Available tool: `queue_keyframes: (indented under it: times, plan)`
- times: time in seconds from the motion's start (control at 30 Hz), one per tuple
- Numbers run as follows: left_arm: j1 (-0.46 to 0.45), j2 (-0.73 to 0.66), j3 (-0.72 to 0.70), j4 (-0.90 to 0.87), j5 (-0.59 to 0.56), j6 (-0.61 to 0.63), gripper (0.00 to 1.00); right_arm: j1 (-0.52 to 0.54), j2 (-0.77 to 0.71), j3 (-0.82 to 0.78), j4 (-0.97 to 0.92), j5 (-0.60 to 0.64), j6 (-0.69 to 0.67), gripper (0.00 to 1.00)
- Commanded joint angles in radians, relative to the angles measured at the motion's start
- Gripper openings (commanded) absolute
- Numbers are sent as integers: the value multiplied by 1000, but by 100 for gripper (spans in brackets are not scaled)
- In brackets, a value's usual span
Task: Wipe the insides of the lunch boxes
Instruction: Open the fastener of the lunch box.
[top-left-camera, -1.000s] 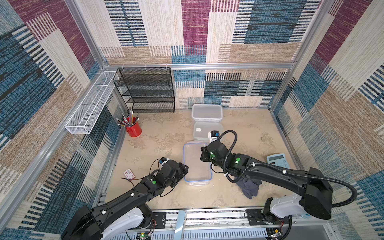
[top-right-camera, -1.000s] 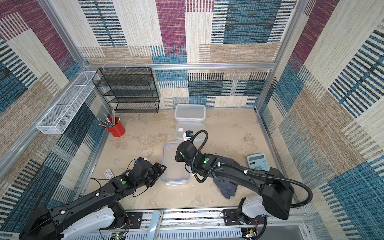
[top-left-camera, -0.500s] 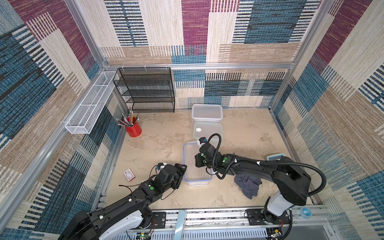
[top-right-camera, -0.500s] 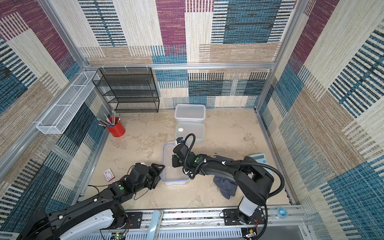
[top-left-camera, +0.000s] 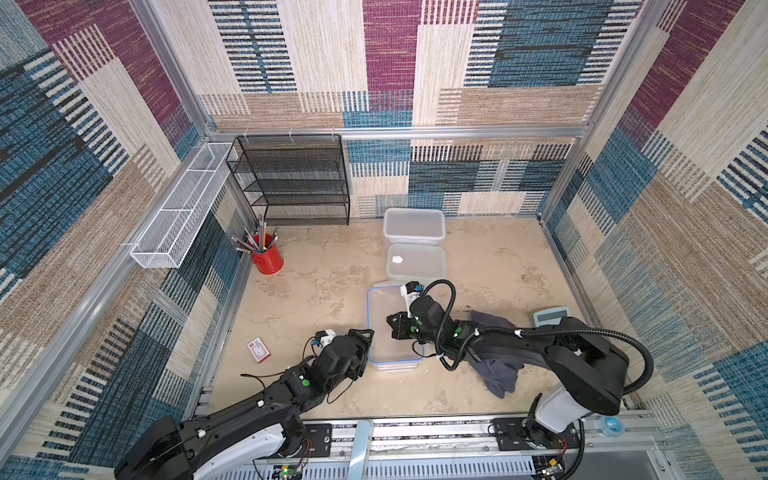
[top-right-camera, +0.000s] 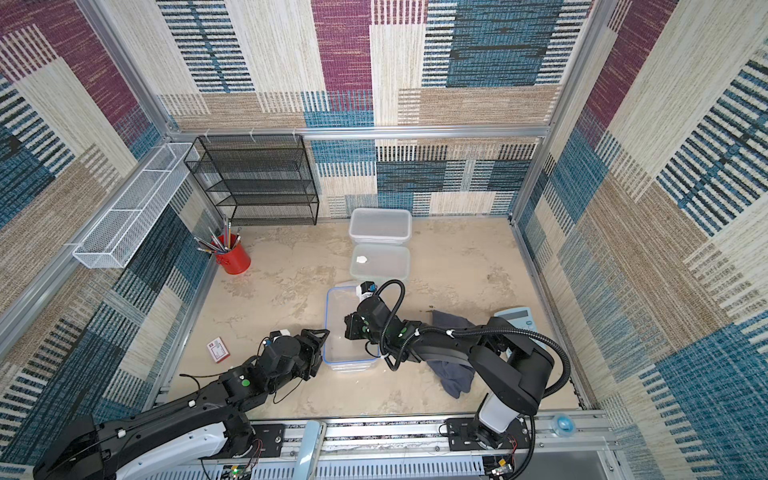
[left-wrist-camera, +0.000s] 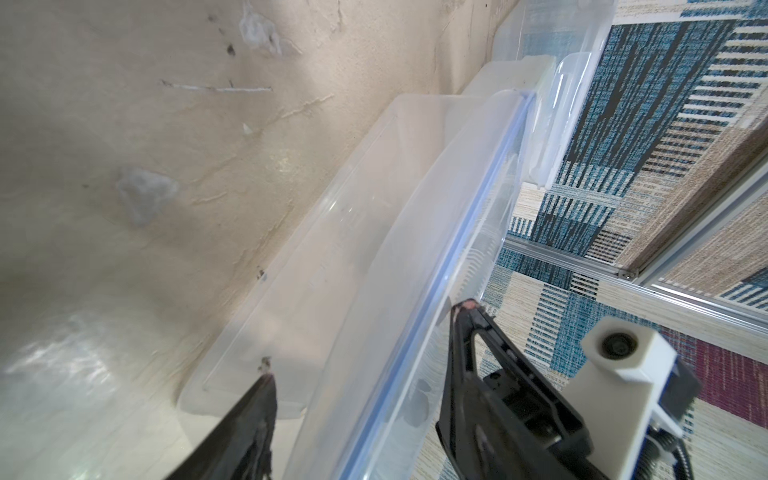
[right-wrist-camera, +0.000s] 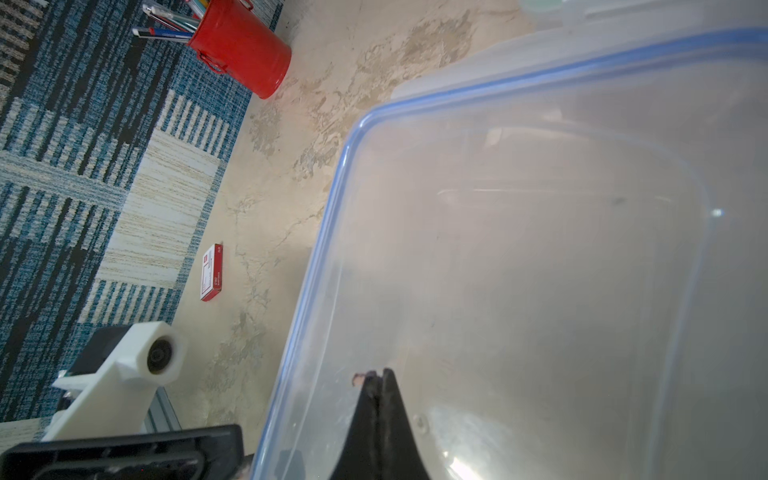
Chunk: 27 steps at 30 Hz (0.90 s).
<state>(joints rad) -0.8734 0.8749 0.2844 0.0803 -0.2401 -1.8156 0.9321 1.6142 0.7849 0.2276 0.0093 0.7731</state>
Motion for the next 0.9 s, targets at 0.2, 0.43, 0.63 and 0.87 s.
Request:
queue_keyframes:
  times: [0.2,0.43,0.63,0.87]
  plan:
    - [-29,21,-2,70,-98,-47,48,2,5,-69,-180,-37,72,0]
    - [-36,46,-15,99,-113,-54,28,4,-3,-128,-138,-57,120,0]
    - [-38,65,-25,127,-118,-50,27,11,-8,-155,-123,-57,142,0]
    - [-38,62,-15,133,-114,5,26,15,1,-159,-127,-57,146,0]
